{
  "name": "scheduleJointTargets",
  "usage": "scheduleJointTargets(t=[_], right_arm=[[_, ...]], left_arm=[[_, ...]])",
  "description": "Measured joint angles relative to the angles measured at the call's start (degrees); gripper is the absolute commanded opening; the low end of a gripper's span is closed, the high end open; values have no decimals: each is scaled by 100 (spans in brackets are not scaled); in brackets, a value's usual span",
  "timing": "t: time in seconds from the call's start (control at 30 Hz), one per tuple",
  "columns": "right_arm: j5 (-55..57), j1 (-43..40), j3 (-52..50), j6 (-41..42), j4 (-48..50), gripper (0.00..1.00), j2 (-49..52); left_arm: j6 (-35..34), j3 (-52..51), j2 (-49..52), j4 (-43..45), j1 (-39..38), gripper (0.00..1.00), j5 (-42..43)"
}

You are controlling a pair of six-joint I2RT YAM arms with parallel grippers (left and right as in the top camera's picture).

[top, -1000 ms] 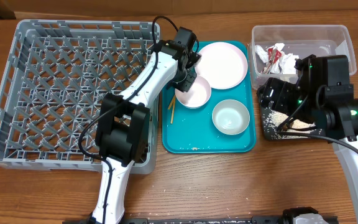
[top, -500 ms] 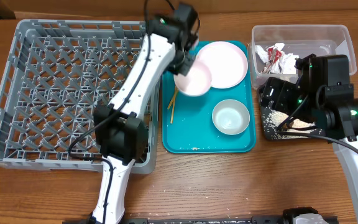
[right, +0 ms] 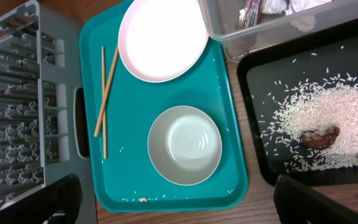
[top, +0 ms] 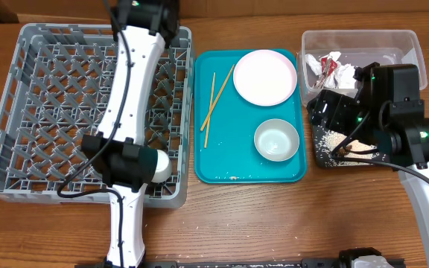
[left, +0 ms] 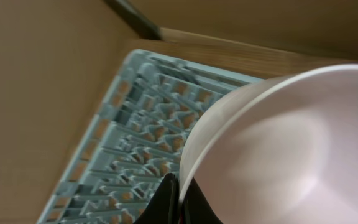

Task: Sort waste into correct bins and load items into the dishwasher
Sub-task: 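Carry the pink bowl to the back of the rack and set it upright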

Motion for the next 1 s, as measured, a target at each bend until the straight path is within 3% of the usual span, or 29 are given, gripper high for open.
scheduleJointTargets(t=[0.23,0.47,0.63,1.0], right_arm=[[0,0,0,0,0,100,7],[0,0,0,2,0,100,7],[2,-2,0,-2,0,100,9],[2,0,0,0,2,100,13]], left_arm=[[-105,-1381,24,1513,-63,4,-938],[-79,-2173,35,2133,-114,4,-1115],[-68,-2667,37,2306,-151,4,-1283],[31,-2747,37,2385,-483,4,-1471]])
